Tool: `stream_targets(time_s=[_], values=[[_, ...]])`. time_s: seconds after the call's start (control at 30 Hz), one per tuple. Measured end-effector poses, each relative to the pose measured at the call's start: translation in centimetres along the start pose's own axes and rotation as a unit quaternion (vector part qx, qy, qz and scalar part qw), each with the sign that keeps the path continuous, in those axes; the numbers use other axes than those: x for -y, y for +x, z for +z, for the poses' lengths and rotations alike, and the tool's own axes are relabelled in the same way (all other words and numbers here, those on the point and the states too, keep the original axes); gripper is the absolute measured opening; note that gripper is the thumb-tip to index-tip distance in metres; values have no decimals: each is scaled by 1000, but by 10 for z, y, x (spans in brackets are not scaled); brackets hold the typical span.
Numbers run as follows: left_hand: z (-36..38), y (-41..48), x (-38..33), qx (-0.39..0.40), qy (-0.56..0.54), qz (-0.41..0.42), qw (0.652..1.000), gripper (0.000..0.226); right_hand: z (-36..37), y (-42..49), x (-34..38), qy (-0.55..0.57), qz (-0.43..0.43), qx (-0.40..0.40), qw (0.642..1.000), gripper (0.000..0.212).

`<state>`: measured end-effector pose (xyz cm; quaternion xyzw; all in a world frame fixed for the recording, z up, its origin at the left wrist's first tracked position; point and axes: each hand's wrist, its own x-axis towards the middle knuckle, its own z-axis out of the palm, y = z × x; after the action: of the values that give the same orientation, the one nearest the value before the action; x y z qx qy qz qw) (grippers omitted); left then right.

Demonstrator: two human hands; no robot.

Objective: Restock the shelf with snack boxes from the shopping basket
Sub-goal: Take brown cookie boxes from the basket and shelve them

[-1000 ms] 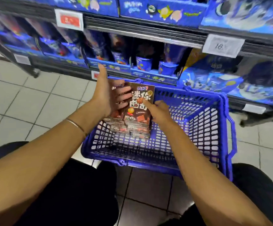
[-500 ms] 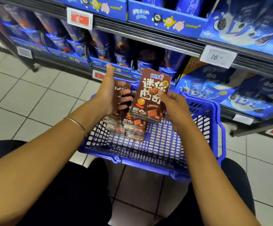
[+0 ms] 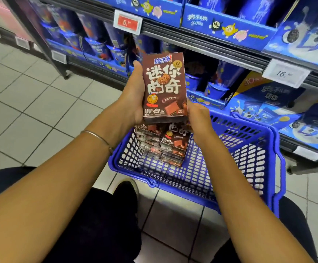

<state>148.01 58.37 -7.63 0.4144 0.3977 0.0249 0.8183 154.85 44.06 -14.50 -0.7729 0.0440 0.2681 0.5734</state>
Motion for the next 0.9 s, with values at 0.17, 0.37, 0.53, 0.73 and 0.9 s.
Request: stream_targets(time_s=[0.17,0.37,0.53,0.73,0.9], values=[[0,-9,-8,-14,-17,12,1000,76,58,13,-39,-179,-86,23,980,27],[4,-19,-11,-9,-14,20,1000,75,83,6,-62,-228,-74,-32,970,66],[7,-22,-9,-12,-7,18,1000,77,84,-2,-59,-140,-85,-25,986,46],[12,-18,-6,-4,-2,15,1000,78,41,-20,-44,57,-78,-70,993,25],[19,-12,-1,5,11,6,1000,76,-29,-33,-26,153,-101,-146,972,36]])
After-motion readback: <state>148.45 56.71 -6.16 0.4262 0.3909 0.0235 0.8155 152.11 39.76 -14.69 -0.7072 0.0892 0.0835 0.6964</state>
